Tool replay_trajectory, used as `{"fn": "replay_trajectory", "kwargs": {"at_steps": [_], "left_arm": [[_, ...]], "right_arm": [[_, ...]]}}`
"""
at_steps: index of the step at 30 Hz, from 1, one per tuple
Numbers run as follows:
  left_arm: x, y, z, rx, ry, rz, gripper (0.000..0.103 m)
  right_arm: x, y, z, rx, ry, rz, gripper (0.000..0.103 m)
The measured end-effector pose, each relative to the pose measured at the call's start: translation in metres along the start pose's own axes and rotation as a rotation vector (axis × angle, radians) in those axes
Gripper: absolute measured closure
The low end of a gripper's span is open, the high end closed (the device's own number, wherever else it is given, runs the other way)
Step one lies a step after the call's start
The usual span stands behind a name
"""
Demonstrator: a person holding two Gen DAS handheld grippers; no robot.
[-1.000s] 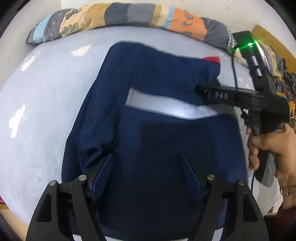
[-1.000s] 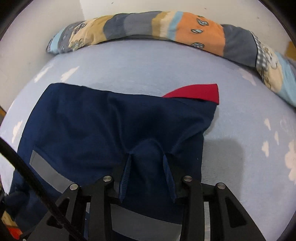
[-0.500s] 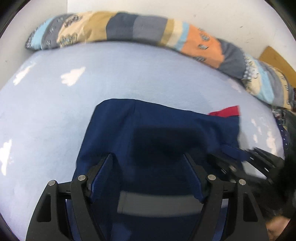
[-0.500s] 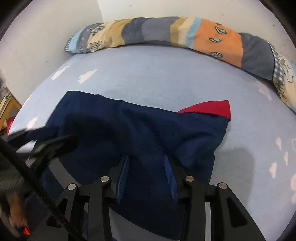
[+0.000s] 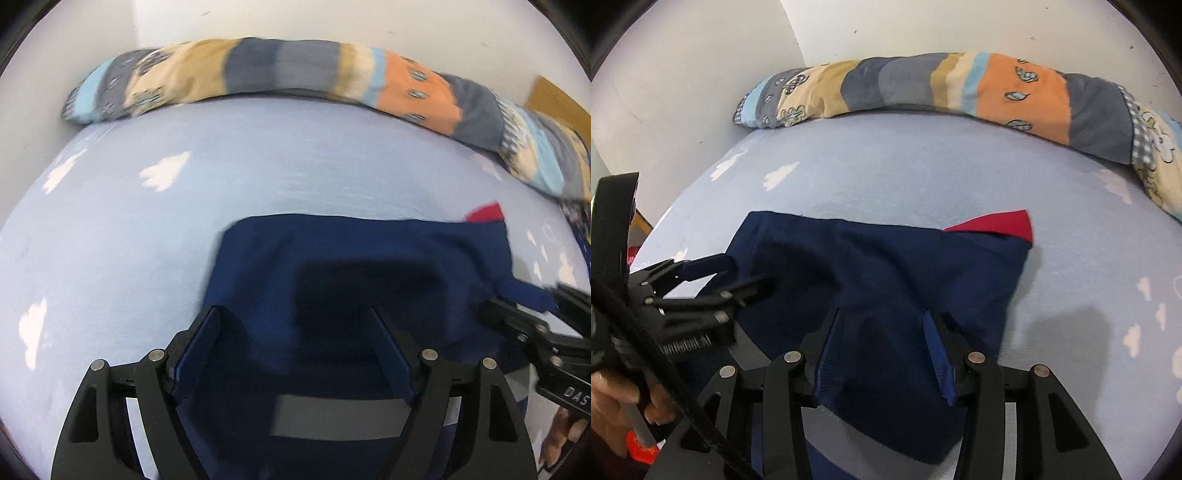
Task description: Fold large clothes
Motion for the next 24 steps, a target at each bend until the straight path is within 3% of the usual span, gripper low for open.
{"fn": "replay_trajectory", "kwargs": {"at_steps": [2, 6, 12, 15, 19, 21, 24], "left_arm": [[-0.007, 0.019, -0.015, 0.054, 0.096, 0.065, 0.021], [-0.018, 0.047, -0.020, -0.065, 0.161, 0.222, 0.021], [-0.020, 0.064, 0.031, -0.071, 0.074, 0.190, 0.021], [-0.032, 0.076, 0.037, -0.086, 0.099, 0.192, 0.021], [-0.060, 0.080, 0.018, -0.063, 0.204, 0.144, 0.021], [-0.070, 0.083, 0.013, -0.092, 0.219, 0.142, 0.021], [-0.068, 0.094, 0.033, -0.112, 0.180, 0.142, 0.021]], "right_arm": [[-0.005, 0.000, -0.005, -0.006, 0.033, -0.009, 0.050], [-0.019, 0.010, -0.015, -0.068, 0.047, 0.039, 0.048], [-0.020, 0.028, 0.025, -0.053, 0.039, 0.030, 0.046], [-0.037, 0.051, 0.029, -0.052, 0.070, 0.074, 0.045], [-0.066, 0.073, 0.020, -0.125, 0.093, 0.130, 0.035], [-0.073, 0.082, 0.022, -0.150, 0.091, 0.165, 0.035], [-0.073, 0.077, 0.043, -0.051, 0.094, 0.098, 0.035]]}}
Point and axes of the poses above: each gripper's, at about its wrist camera, not at the fingertips, and z roughly against the way its jaws point, y to its left, x to its top, the point moved 1 cm from there along -z, roughly the way its jaws point, and after that the axes turned 4 degrees about -x, right-handed, at the moved point
